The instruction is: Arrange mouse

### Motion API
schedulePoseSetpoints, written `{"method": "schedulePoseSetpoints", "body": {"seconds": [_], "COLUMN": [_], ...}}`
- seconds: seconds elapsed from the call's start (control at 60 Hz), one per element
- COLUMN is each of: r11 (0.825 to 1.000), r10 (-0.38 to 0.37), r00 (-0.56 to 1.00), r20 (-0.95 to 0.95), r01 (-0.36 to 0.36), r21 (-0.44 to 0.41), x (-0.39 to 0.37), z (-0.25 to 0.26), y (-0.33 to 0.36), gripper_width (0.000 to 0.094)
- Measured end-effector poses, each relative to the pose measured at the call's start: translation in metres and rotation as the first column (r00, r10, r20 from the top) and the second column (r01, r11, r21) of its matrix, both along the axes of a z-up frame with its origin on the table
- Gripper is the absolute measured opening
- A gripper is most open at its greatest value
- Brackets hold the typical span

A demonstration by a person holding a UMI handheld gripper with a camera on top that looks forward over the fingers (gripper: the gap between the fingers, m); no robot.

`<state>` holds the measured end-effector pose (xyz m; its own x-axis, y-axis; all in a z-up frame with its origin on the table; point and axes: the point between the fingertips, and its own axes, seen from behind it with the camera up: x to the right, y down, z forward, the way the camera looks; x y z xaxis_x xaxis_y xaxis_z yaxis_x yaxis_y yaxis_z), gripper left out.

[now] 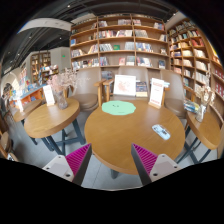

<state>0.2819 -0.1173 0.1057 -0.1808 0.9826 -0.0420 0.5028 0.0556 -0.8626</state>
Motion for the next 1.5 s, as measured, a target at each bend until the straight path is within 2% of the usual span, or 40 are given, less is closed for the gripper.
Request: {"method": "schedulePoseSetpoints", "body": {"seconds": [0.1, 0.2, 0.35, 0.483, 0.65, 0.833, 1.5], "r11": [0.997, 0.988, 0.959, 0.94, 0.931, 0.943, 0.936], "r10": [-0.072, -0.148, -0.266, -0.321, -0.35, -0.326, -0.349], "r00": [0.997, 0.989, 0.964, 0.947, 0.937, 0.944, 0.925], "r20": [0.019, 0.024, 0.001, -0.002, 0.024, 0.044, 0.154], "r01": [0.071, 0.147, 0.264, 0.319, 0.345, 0.321, 0.335], "r21": [0.012, 0.037, 0.099, 0.118, 0.117, 0.092, 0.11], "x": [-0.005, -0.025, -0.037, -0.047, -0.065, -0.089, -0.202], "z": [-0.005, -0.016, -0.031, -0.043, -0.062, -0.078, -0.121], "y": [0.028, 0.092, 0.174, 0.218, 0.242, 0.238, 0.255], "gripper_width": [0.0813, 0.0815, 0.0815, 0.0817, 0.0816, 0.0806, 0.0809]}}
